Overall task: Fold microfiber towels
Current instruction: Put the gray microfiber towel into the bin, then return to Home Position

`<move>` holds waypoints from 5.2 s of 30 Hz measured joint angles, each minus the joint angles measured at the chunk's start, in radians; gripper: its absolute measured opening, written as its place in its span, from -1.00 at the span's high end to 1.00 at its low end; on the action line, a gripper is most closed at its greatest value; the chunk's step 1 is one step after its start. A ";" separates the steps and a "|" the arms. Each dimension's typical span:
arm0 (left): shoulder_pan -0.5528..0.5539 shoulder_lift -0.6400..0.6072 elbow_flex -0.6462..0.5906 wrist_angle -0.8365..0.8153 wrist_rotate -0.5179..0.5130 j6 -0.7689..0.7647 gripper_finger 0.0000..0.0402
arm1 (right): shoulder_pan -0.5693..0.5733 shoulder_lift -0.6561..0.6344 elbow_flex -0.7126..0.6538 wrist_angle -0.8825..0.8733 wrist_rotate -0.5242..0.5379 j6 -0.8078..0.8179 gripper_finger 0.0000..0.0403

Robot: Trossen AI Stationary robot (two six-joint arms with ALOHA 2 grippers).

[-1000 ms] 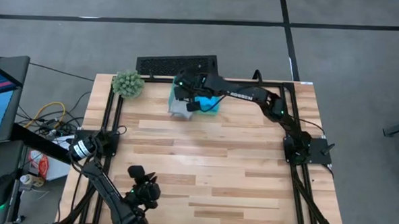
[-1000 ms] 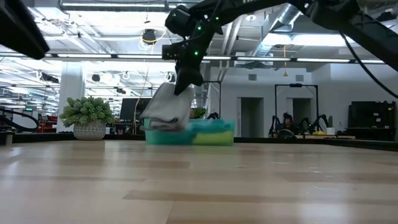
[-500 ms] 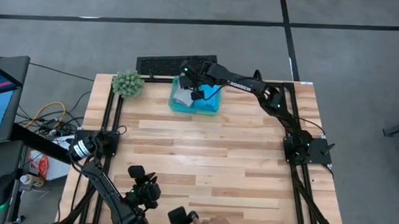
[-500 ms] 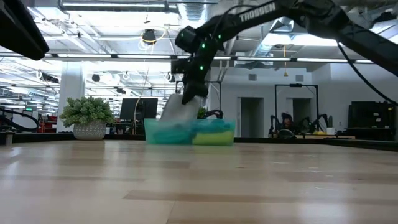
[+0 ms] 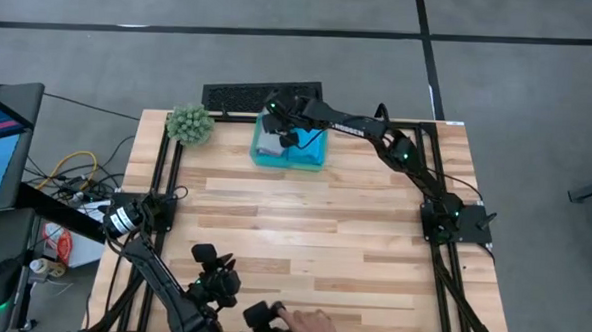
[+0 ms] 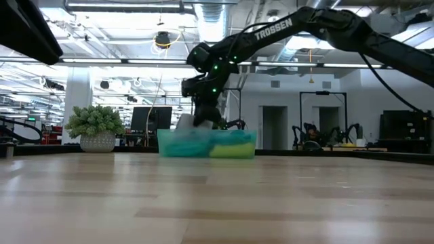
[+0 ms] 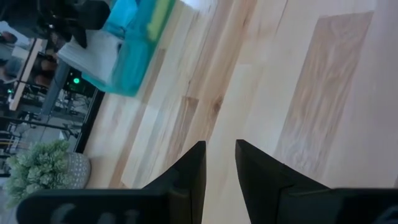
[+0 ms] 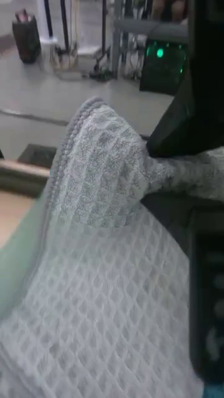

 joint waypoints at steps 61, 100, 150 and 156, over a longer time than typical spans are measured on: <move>-0.316 -1.388 -1.170 0.654 -0.746 -0.195 0.60 | 0.063 -2.275 -2.154 0.951 -0.690 1.238 -0.56; -0.409 -1.626 -0.765 1.149 0.467 1.174 0.60 | 0.294 -2.350 -2.240 1.309 -0.721 1.156 -0.56; -0.402 -2.023 -1.524 1.623 0.681 1.345 0.60 | 0.471 -2.080 -2.241 0.940 -0.476 0.757 -0.56; -0.402 -2.024 -1.524 1.623 0.681 1.342 0.60 | 0.471 -2.080 -2.241 0.940 -0.476 0.757 -0.56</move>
